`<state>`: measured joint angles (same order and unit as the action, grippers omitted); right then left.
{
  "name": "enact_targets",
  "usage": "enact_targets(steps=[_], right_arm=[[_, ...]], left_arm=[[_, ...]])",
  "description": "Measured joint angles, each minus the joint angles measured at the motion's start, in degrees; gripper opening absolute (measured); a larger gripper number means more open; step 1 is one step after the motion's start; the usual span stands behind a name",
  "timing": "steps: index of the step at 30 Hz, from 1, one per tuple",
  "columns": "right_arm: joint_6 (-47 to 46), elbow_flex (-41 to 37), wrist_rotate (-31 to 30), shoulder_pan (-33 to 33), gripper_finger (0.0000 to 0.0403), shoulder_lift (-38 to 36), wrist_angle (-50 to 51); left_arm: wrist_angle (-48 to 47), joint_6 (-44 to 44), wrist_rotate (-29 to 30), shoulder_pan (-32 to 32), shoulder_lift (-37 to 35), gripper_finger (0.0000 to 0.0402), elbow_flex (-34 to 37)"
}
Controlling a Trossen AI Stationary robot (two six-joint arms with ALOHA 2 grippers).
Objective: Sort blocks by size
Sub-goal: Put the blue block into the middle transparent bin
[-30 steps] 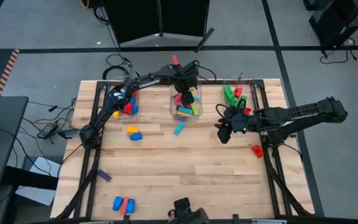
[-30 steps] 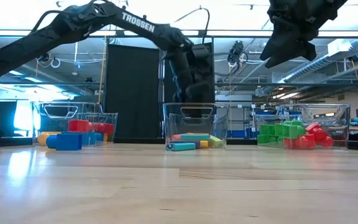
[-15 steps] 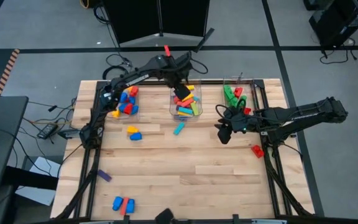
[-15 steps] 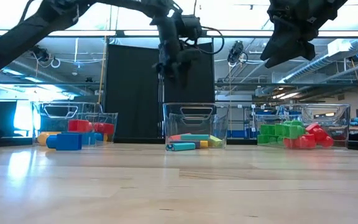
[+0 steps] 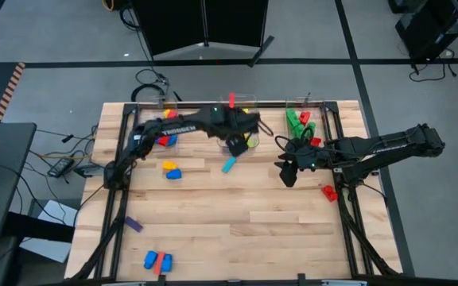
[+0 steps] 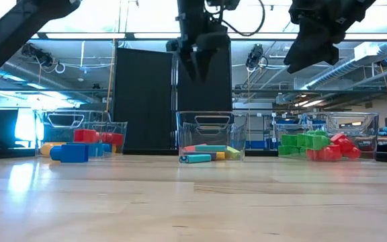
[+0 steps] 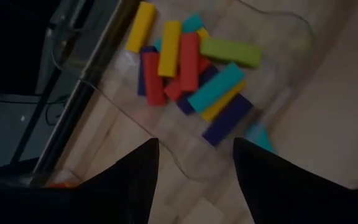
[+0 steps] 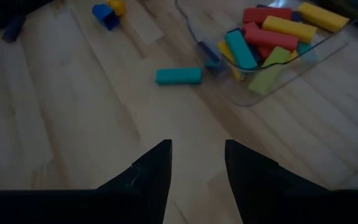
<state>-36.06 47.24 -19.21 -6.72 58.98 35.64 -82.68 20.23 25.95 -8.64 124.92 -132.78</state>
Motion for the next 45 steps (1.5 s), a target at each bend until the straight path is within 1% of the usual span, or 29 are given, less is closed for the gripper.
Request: enact_targets(steps=[3,5,8,12,14,17,19,21,23,27,31,34,36,37,40,43,45], right_arm=[[0.3,0.0,1.3,0.0,0.0160,0.0,0.0],[0.3,0.0,1.5,0.0,0.0160,0.0,0.0],[0.3,0.0,2.8,0.0,0.0160,0.0,0.2],[0.3,0.0,4.3,0.0,0.0160,0.0,0.3],[0.3,0.0,4.3,0.0,0.0160,0.0,0.3],[0.3,0.0,4.3,0.0,0.0160,0.0,0.3],[0.3,0.0,4.3,0.0,0.0160,0.0,0.1],[0.3,0.0,4.3,0.0,0.0160,0.0,0.0],[0.3,0.0,4.3,0.0,0.0160,0.0,0.0],[0.3,0.0,4.3,0.0,0.0160,0.0,-0.1],[0.3,0.0,4.3,0.0,0.0160,0.0,-0.1],[0.1,0.0,4.2,0.0,0.0160,0.0,-0.6],[0.1,0.0,4.1,0.0,0.0160,0.0,-1.4],[0.1,0.0,4.1,0.0,0.0160,0.0,-1.5],[0.1,0.0,4.1,0.0,0.0160,0.0,-1.8],[0.2,0.0,4.0,0.0,0.0160,0.0,-1.8],[0.3,0.0,4.0,0.0,0.0160,0.0,-1.8]], left_arm=[[-1.3,2.5,1.6,2.8,0.0,0.0214,0.3],[-1.4,4.5,4.1,4.8,-0.3,0.0214,2.4],[-2.4,9.5,7.8,8.0,-1.5,0.0214,8.6],[-0.8,17.8,9.6,13.0,-3.9,0.0214,19.7],[3.6,20.1,9.5,15.8,-5.4,0.0214,26.0],[11.7,21.1,8.8,20.0,-7.9,0.0214,34.4],[17.8,22.6,5.5,21.4,-10.1,0.0214,39.6],[24.1,24.3,4.1,21.3,-12.5,0.0214,44.7],[30.0,25.7,4.9,21.0,-14.8,0.0214,49.8],[41.3,28.1,9.8,21.0,-18.7,0.0214,58.8],[53.6,26.5,10.0,20.2,-19.3,0.0214,65.7],[67.1,22.3,5.8,19.1,-19.3,0.0214,70.5],[73.7,18.6,2.9,18.4,-19.3,0.0214,72.8],[76.5,16.8,2.5,18.0,-19.3,0.0214,73.6],[80.6,12.2,4.1,17.1,-19.3,0.0214,74.9],[80.6,7.4,5.4,16.3,-19.3,0.0214,75.0],[80.5,5.7,5.8,16.0,-19.3,0.0214,75.0]])
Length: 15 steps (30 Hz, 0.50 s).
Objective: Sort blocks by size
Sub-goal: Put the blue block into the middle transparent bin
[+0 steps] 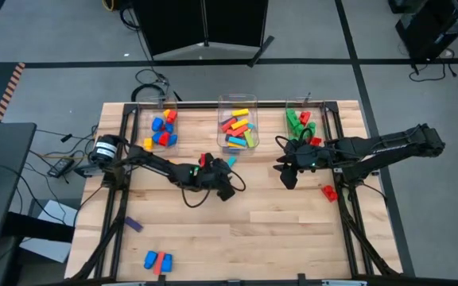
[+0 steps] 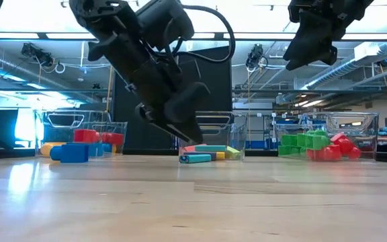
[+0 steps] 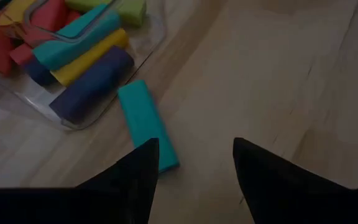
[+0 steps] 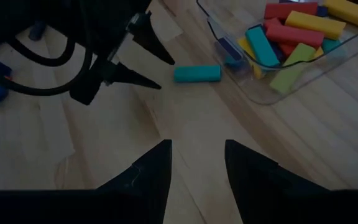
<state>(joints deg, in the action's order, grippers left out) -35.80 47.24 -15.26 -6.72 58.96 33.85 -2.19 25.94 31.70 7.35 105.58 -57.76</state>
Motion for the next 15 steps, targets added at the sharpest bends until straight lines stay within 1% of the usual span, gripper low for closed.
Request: enact_targets(steps=[10,13,15], right_arm=[[1.4,0.0,-0.1,0.0,0.0160,0.0,0.0],[1.5,0.0,-0.1,0.0,0.0160,0.0,0.0],[1.5,0.0,-0.1,0.0,0.0160,0.0,0.0]], left_arm=[[-0.1,-1.1,0.0,-1.7,0.4,0.0214,0.0],[-0.3,3.2,0.0,-2.6,1.6,0.0214,0.0],[-0.5,7.4,-1.3,-3.4,2.7,0.0214,0.0]])
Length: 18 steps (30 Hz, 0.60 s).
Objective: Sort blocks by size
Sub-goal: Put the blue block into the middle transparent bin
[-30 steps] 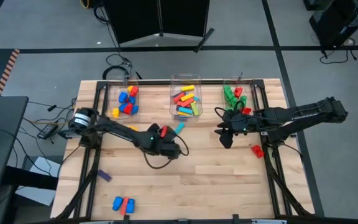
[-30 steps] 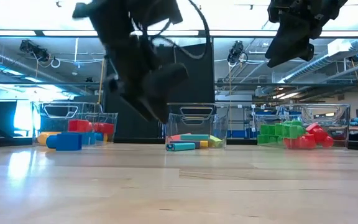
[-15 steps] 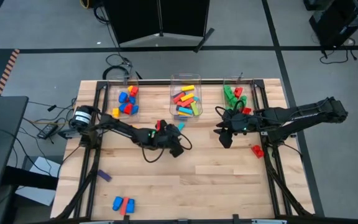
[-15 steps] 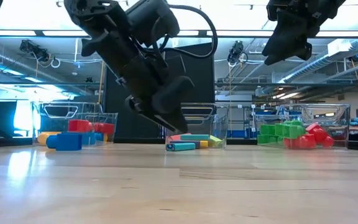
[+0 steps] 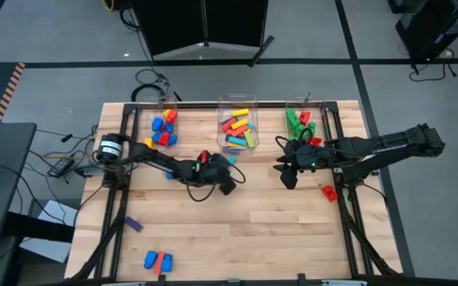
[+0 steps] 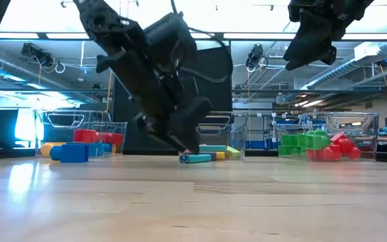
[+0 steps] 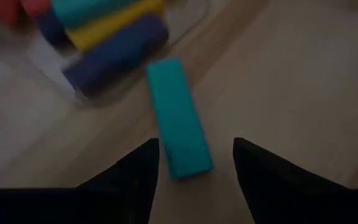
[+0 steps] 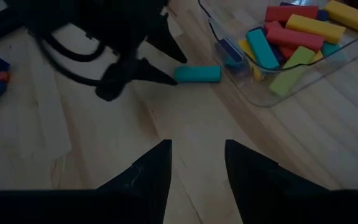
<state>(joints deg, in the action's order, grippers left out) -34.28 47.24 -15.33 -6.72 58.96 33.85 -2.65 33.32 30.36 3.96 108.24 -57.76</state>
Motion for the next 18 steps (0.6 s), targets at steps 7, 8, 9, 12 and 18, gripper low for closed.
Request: enact_targets(steps=[7,8,9,12,18], right_arm=[[0.0,0.0,0.0,0.0,0.0160,0.0,0.0],[0.1,0.0,0.0,0.0,0.0160,0.0,0.1],[0.4,0.0,0.0,0.0,0.0160,0.0,0.0],[1.0,0.0,0.0,0.0,0.0160,0.0,0.0],[1.7,0.0,0.0,0.0,0.0160,0.0,0.0]], left_arm=[[5.0,4.5,-1.1,-1.4,4.1,0.0214,-0.1],[6.1,4.5,-1.1,-1.4,4.6,0.0214,-0.1],[7.0,4.5,-1.0,-1.4,4.8,0.0214,-0.1],[8.1,4.7,-0.8,-1.4,5.5,0.0214,-0.1],[7.7,4.8,-2.6,-1.4,5.5,0.0187,-0.2]])
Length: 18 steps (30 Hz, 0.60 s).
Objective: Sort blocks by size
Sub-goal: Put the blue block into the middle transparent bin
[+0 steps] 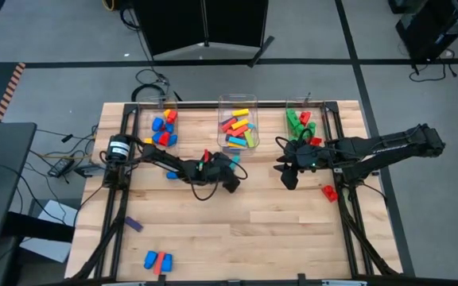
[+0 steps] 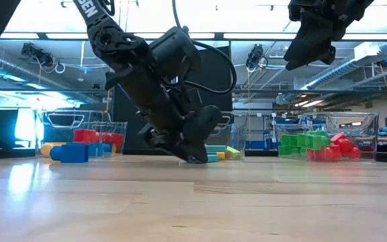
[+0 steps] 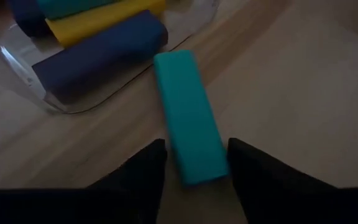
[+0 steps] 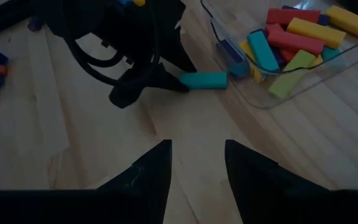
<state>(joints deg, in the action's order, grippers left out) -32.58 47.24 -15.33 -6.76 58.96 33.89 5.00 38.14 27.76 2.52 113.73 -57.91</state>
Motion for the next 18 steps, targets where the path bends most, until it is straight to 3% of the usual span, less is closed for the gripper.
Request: enact_targets(steps=[5,18], right_arm=[[0.3,0.0,0.0,0.0,0.0160,0.0,0.0],[1.3,0.0,0.4,0.0,0.0160,0.0,0.0]], left_arm=[[0.3,3.6,-2.2,0.2,0.0,0.0108,-0.1],[0.7,4.3,-17.2,0.4,0.4,0.0105,-4.0]])
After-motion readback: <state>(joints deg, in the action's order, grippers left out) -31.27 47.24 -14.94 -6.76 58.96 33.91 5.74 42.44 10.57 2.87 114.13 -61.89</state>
